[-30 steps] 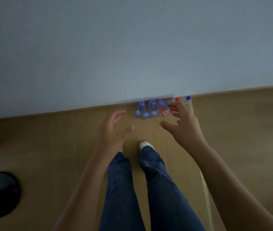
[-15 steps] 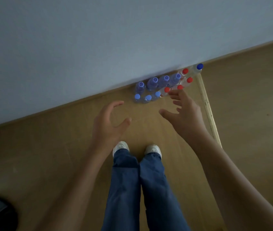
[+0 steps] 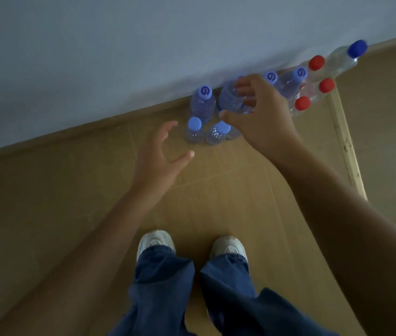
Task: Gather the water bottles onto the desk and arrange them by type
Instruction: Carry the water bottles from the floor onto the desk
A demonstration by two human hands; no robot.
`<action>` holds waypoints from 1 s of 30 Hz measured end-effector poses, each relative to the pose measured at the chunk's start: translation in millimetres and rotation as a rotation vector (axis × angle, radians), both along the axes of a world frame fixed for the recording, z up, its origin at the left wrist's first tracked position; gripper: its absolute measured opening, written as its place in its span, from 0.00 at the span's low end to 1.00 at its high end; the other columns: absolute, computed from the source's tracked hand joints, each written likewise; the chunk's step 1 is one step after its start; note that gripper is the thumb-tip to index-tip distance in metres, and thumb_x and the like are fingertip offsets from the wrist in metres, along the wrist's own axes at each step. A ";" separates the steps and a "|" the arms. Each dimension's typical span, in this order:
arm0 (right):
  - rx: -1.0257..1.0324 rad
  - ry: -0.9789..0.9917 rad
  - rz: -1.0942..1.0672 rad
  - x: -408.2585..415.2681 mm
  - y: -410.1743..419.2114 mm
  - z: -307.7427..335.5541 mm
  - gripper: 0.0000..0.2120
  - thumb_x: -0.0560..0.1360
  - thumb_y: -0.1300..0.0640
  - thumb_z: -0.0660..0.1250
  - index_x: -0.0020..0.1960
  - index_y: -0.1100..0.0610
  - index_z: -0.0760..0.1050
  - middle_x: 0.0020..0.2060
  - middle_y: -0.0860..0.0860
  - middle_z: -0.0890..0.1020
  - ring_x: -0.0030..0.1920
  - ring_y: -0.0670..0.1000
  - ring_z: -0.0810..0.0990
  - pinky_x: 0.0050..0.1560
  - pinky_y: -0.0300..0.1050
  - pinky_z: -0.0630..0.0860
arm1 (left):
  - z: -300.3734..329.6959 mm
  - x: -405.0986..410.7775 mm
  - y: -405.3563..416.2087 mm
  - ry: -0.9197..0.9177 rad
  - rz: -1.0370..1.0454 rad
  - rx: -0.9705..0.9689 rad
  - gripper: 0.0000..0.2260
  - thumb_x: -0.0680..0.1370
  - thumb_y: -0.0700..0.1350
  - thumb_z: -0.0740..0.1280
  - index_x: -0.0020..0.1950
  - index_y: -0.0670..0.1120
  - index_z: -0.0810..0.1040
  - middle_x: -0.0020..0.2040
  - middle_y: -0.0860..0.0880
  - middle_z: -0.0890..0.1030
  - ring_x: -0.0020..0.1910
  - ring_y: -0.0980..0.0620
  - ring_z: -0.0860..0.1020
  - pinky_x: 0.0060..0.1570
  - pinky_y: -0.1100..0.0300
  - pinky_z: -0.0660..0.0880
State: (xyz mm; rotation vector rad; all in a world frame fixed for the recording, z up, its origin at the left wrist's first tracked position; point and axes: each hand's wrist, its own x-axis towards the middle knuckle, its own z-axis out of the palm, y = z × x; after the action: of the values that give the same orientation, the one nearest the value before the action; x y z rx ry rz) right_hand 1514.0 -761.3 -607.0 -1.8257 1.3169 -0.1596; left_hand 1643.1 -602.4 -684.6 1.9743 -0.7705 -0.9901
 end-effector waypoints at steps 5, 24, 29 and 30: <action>-0.022 0.084 0.067 30.3 -30.4 -80.8 0.25 0.72 0.55 0.74 0.67 0.56 0.71 0.54 0.50 0.77 0.51 0.47 0.75 0.50 0.39 0.71 | -86.1 -6.6 -26.3 -0.109 -0.032 -0.101 0.34 0.72 0.53 0.73 0.75 0.50 0.64 0.68 0.60 0.69 0.69 0.61 0.68 0.67 0.62 0.66; -0.046 0.166 0.288 69.4 -66.3 -165.6 0.27 0.64 0.52 0.80 0.56 0.59 0.71 0.49 0.52 0.79 0.47 0.51 0.77 0.40 0.42 0.68 | -160.5 -1.0 -70.8 -0.215 -0.127 -0.248 0.21 0.73 0.41 0.75 0.64 0.46 0.74 0.59 0.46 0.79 0.57 0.55 0.76 0.54 0.76 0.67; -0.112 0.093 0.232 55.5 -57.4 -162.0 0.20 0.64 0.54 0.80 0.50 0.57 0.73 0.45 0.52 0.79 0.44 0.50 0.75 0.35 0.41 0.68 | -151.9 5.4 -59.6 -0.202 -0.055 -0.216 0.16 0.74 0.41 0.76 0.55 0.51 0.72 0.50 0.50 0.80 0.49 0.58 0.76 0.49 0.74 0.69; -0.115 0.053 0.202 51.7 -54.5 -157.8 0.20 0.64 0.54 0.80 0.48 0.57 0.73 0.44 0.51 0.78 0.43 0.49 0.74 0.35 0.41 0.69 | -147.5 9.7 -55.8 -0.196 -0.025 -0.205 0.16 0.73 0.42 0.76 0.55 0.49 0.72 0.49 0.52 0.79 0.48 0.58 0.77 0.49 0.71 0.71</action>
State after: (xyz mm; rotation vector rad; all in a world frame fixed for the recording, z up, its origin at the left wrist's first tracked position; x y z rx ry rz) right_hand 1565.7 -815.8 -764.8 -2.0607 1.1704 -0.0800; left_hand 1652.8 -658.2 -832.1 1.9042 -0.9663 -0.7074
